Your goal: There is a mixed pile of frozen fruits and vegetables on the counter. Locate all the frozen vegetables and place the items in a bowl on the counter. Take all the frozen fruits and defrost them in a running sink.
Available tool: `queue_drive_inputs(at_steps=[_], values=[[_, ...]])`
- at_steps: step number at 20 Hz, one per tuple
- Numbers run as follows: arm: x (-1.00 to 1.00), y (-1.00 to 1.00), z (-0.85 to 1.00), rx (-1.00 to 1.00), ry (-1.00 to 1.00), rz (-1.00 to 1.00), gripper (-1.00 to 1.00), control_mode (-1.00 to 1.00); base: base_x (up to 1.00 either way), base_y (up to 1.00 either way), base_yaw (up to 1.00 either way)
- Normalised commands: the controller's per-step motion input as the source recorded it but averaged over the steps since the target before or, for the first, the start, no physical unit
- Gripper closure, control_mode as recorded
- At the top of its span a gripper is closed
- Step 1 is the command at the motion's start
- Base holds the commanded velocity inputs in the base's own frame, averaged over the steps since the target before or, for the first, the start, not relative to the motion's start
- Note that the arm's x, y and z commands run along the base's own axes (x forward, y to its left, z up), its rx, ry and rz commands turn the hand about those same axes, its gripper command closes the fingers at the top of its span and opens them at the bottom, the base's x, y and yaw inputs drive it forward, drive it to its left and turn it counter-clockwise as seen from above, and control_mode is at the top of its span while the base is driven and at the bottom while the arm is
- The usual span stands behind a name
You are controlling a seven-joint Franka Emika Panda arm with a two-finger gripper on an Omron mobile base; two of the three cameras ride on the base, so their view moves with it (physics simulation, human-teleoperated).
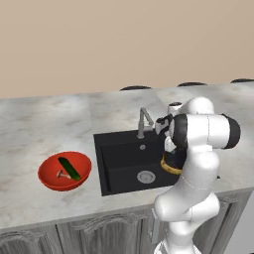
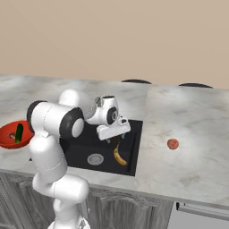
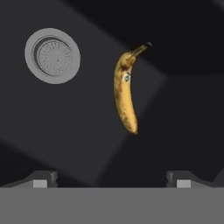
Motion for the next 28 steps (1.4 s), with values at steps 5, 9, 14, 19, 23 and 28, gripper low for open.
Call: queue_drive_inputs(at_steps=[5, 9, 14, 19, 23, 28], values=[[-0.09, -0.21, 0.34, -0.14, 0.02, -0.14, -1.00, -1.00, 0.00, 0.00, 0.00], [0.00, -0.46, 0.70, -0.14, 0.01, -0.09, -1.00, -1.00, 0.00, 0.00, 0.00], [0.00, -0.69, 0.41, 0.00, 0.08, -0.22, -1.00, -1.00, 0.00, 0.00, 0.00], [-0.02, -0.71, 0.41, 0.00, 0.05, -0.21, -1.00, -1.00, 0.00, 0.00, 0.00], [-0.02, -0.64, 0.16, 0.05, 0.04, -0.14, -1.00, -1.00, 0.00, 0.00, 0.00], [-0.03, -0.58, -0.13, 0.12, 0.03, -0.09, -1.00, -1.00, 0.00, 0.00, 0.00]])
